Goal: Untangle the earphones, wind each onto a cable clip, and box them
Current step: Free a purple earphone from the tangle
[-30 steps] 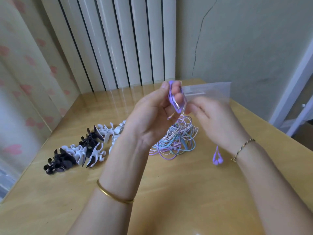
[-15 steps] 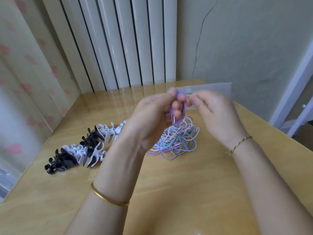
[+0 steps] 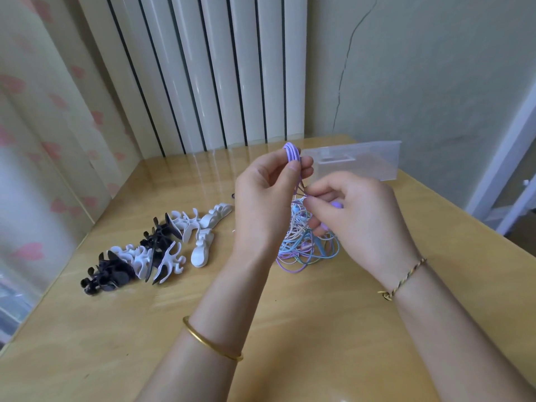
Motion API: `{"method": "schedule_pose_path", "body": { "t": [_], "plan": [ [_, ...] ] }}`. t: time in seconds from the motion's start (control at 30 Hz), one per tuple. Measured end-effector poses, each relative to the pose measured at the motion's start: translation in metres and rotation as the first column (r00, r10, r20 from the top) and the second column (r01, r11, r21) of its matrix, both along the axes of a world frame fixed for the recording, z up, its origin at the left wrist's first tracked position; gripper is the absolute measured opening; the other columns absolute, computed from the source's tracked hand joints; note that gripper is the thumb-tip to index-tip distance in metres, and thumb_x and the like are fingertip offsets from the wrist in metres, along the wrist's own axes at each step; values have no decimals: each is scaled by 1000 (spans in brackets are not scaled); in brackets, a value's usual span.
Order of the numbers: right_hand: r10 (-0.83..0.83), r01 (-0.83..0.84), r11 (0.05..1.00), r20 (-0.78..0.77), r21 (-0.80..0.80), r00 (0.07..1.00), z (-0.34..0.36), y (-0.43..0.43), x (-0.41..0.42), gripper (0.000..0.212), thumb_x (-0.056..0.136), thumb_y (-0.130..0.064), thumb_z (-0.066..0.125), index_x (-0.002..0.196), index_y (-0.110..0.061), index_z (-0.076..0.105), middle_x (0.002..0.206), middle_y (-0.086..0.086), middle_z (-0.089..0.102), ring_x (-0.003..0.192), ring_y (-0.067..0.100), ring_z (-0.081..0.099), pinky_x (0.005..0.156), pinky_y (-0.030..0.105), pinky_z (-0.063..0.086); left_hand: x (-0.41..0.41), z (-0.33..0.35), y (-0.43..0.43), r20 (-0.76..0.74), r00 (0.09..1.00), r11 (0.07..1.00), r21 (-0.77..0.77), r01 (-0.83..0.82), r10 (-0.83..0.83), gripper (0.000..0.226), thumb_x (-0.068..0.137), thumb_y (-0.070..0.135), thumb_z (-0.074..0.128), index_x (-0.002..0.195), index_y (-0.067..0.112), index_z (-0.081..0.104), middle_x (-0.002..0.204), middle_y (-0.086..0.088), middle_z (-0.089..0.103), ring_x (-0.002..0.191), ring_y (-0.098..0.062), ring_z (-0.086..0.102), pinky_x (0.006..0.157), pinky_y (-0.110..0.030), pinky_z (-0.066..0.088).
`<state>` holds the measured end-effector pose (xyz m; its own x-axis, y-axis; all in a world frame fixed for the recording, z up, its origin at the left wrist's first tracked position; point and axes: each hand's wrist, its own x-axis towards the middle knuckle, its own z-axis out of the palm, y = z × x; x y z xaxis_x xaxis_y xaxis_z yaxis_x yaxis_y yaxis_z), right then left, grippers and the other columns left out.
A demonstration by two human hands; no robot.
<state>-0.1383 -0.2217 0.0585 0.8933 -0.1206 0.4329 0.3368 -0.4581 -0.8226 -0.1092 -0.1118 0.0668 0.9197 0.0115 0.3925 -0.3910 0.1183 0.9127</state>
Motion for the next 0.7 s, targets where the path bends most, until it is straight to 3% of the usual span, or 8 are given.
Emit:
{"method": "schedule_pose_path", "body": {
  "t": [0.13, 0.2, 0.27, 0.37, 0.43, 0.6, 0.7],
  "plan": [
    [-28, 22, 998, 113, 61, 993, 1, 3, 1, 14, 78, 0, 69, 73, -12, 66, 83, 7, 65, 62, 15, 68, 60, 24, 56, 3, -3, 6, 49, 998, 986, 157, -51, 43, 24, 93, 2, 53, 87, 20, 67, 83, 6, 73, 79, -5, 68, 77, -23, 54],
    [-32, 36, 999, 168, -23, 985, 4, 2, 4, 15, 77, -1, 70, 75, -15, 67, 81, -1, 65, 70, 15, 66, 69, 33, 56, 3, -2, 9, 88, 996, 948, 311, -60, 35, 26, 93, 6, 52, 76, 18, 66, 68, 8, 67, 65, -5, 60, 67, -24, 48],
    [5, 13, 996, 211, -85, 977, 8, -1, 7, 15, 78, -1, 69, 80, -16, 67, 79, -10, 62, 74, 11, 64, 74, 33, 54, 3, 0, 12, 83, 996, 924, 378, -55, 25, 32, 95, 10, 50, 66, 13, 63, 57, 5, 57, 58, -11, 50, 60, -30, 42],
    [101, -66, 989, 276, -134, 956, 15, -7, 14, 12, 76, -6, 68, 83, -15, 68, 87, -11, 54, 77, 5, 59, 75, 30, 54, 3, 7, 17, -12, 1000, 941, 336, 29, -27, 36, 98, 16, 47, 68, 5, 65, 60, -7, 66, 63, -29, 66, 66, -44, 54],
    [166, -131, 981, 277, -141, 946, 19, -11, 19, 9, 74, -12, 68, 81, -16, 68, 95, -6, 53, 74, 6, 58, 72, 27, 52, 2, 12, 18, -119, 989, 955, 273, 114, -84, 36, 99, 18, 45, 76, 4, 68, 65, -14, 69, 61, -30, 68, 68, -49, 56],
    [336, -324, 941, 138, -102, 932, 18, -8, 34, 12, 78, -14, 70, 76, -21, 61, 96, 10, 59, 68, 8, 60, 69, 18, 48, 4, 9, 26, -292, 942, 969, 129, 211, -167, 29, 98, 13, 44, 86, -2, 65, 55, -8, 60, 44, -13, 56, 52, -31, 57],
    [468, -469, 883, -13, -24, 883, 9, 1, 38, 12, 90, -9, 61, 85, -16, 53, 81, 12, 63, 67, 13, 65, 69, 27, 54, 6, 3, 35, -360, 920, 975, 102, 200, -151, 26, 96, 12, 45, 81, 0, 63, 54, -9, 54, 41, -13, 50, 48, -29, 55]
  ]
}}
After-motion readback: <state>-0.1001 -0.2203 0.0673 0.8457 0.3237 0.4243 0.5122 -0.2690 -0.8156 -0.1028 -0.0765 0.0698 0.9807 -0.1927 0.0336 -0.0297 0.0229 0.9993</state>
